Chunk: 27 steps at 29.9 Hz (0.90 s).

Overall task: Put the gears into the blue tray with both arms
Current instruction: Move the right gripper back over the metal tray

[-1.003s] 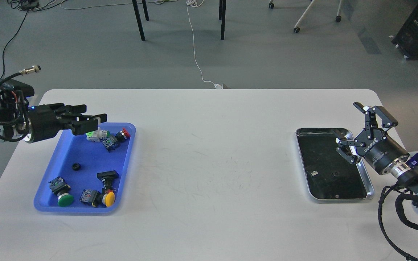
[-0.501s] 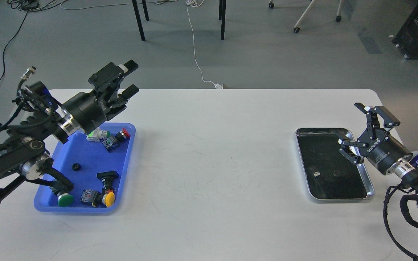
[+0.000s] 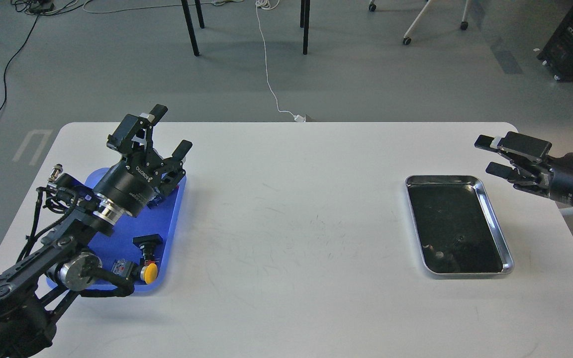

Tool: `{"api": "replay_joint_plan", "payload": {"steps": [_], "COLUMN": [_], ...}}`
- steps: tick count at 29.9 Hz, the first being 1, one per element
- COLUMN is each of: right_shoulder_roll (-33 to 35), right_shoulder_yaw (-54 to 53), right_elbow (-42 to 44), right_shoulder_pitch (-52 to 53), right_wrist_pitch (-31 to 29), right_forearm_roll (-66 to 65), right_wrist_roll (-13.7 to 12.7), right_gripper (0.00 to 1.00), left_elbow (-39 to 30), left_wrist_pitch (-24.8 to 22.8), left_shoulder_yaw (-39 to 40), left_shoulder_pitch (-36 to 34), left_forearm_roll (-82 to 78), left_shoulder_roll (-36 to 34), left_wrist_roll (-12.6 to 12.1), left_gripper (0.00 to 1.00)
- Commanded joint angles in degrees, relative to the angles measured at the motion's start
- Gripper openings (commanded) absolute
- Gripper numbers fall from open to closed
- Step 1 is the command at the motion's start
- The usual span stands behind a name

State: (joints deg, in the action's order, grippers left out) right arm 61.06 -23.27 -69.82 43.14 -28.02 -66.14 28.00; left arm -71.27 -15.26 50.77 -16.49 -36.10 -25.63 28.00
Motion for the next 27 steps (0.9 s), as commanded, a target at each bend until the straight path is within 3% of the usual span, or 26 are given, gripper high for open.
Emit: {"api": "replay_joint_plan", "payload": {"steps": [1, 9, 18, 22, 27], "right_shoulder_roll": [2.39, -0.85, -13.42, -15.53, -18.08], "right_shoulder_yaw": [8.48, 25.80, 32.67, 34.87, 35.22], "right_elbow": [-5.23, -4.01, 7.32, 8.56, 11.10], "right_shoulder_pitch": [8.43, 20.22, 22.25, 22.07, 21.81], "right_wrist_pitch": [0.02, 0.02, 0.02, 0.02, 0.02], "right_forearm_roll": [-16.17, -39.22, -40.29, -40.12, -40.12], "right_wrist_roll": [0.00, 0.00, 0.00, 0.00, 0.00], "right_gripper": [0.98, 0.98, 0.92, 0.91, 0.80], "left_elbow": [-0.09, -0.36, -0.62, -0.71, -0.71], "left_wrist_pitch": [-0.21, -0.30, -1.53, -1.88, -1.88], "left_shoulder_yaw": [0.12, 0.82, 2.13, 2.31, 2.40], "left_shoulder_pitch": [0.06, 0.15, 0.94, 0.94, 1.20], "left_forearm_roll": [0.06, 0.06, 0.06, 0.06, 0.06], "left_shoulder_roll": [-0.03, -0.03, 0.06, -0.03, 0.06], "left_wrist_roll": [0.00, 0.00, 0.00, 0.00, 0.00], "left_gripper": [0.98, 0.98, 0.98, 0.98, 0.98]}}
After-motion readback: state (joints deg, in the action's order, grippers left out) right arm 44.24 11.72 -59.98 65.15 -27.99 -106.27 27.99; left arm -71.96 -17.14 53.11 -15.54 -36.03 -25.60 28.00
